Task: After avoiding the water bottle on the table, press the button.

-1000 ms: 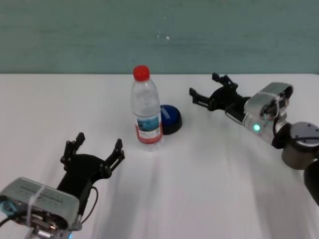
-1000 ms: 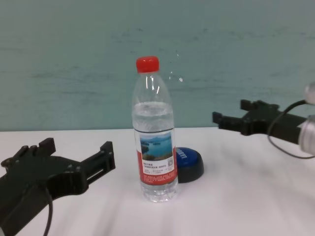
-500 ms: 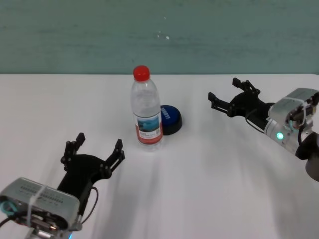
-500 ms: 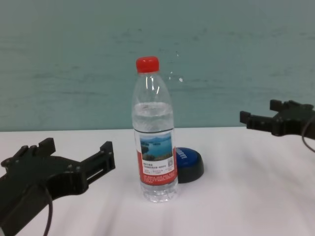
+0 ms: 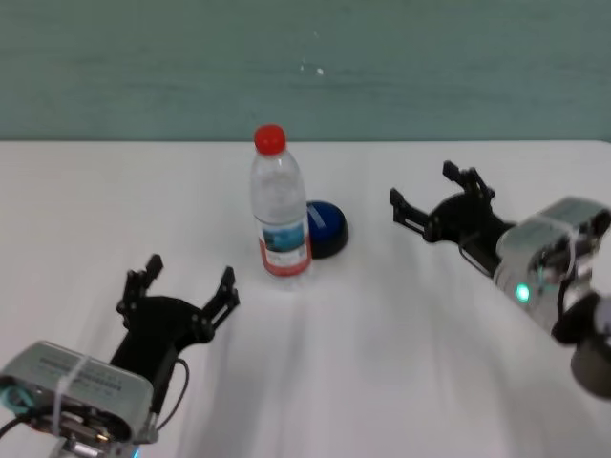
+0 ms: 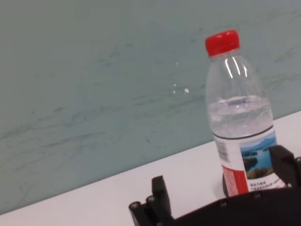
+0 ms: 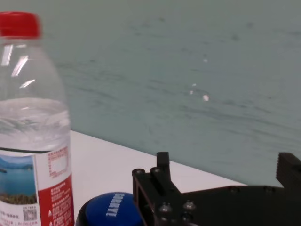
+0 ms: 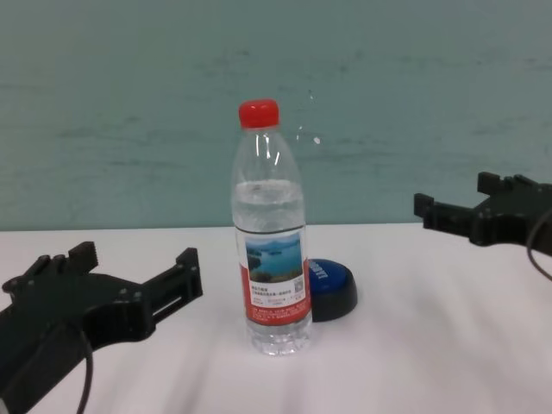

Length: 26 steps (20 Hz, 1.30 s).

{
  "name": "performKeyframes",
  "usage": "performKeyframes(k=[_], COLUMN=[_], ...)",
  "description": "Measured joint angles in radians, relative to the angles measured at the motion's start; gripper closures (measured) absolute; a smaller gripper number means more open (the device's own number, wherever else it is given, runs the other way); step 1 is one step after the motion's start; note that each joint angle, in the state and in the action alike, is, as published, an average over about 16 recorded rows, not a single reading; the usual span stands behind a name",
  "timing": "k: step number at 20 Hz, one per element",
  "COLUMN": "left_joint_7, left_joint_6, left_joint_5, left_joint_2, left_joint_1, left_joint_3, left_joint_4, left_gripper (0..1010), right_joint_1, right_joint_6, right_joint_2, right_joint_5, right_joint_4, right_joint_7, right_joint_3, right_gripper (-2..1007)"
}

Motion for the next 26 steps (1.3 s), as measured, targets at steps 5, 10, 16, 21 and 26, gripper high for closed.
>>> performKeyframes(k=[5, 10, 16, 21, 26], left_joint_7=[0.0, 0.0, 0.0, 0.0, 0.0], left_joint_6=[0.0, 0.0, 0.0, 0.0, 0.0], left_joint_5=[0.0, 0.0, 0.0, 0.0, 0.0], left_joint_2=[0.0, 0.0, 0.0, 0.0, 0.0], left_joint_1=[0.0, 0.0, 0.0, 0.0, 0.0], left_joint_3=[0.0, 0.0, 0.0, 0.0, 0.0], left_joint_4=[0.0, 0.0, 0.0, 0.0, 0.0], left_gripper=[10, 10, 10, 10, 10], right_joint_1=[-0.056, -0.088, -0.112, -0.128, -0.144], right_joint_6=[0.007, 0.006, 0.001, -0.004, -0.007], right_joint_2=[-0.034, -0.073, -0.107, -0.124, -0.132], right_joint_5=[-0.046, -0.086, -0.102, -0.103, -0.102], right_joint_4=[-0.055, -0.066, -0.064, -0.071, -0.088], right_joint_7=[-0.071, -0.106, -0.106, -0.101, -0.099], right_joint_3=[-0.014, -0.027, -0.035, -0.036, -0.032], right_gripper=[1, 1, 1, 1, 1])
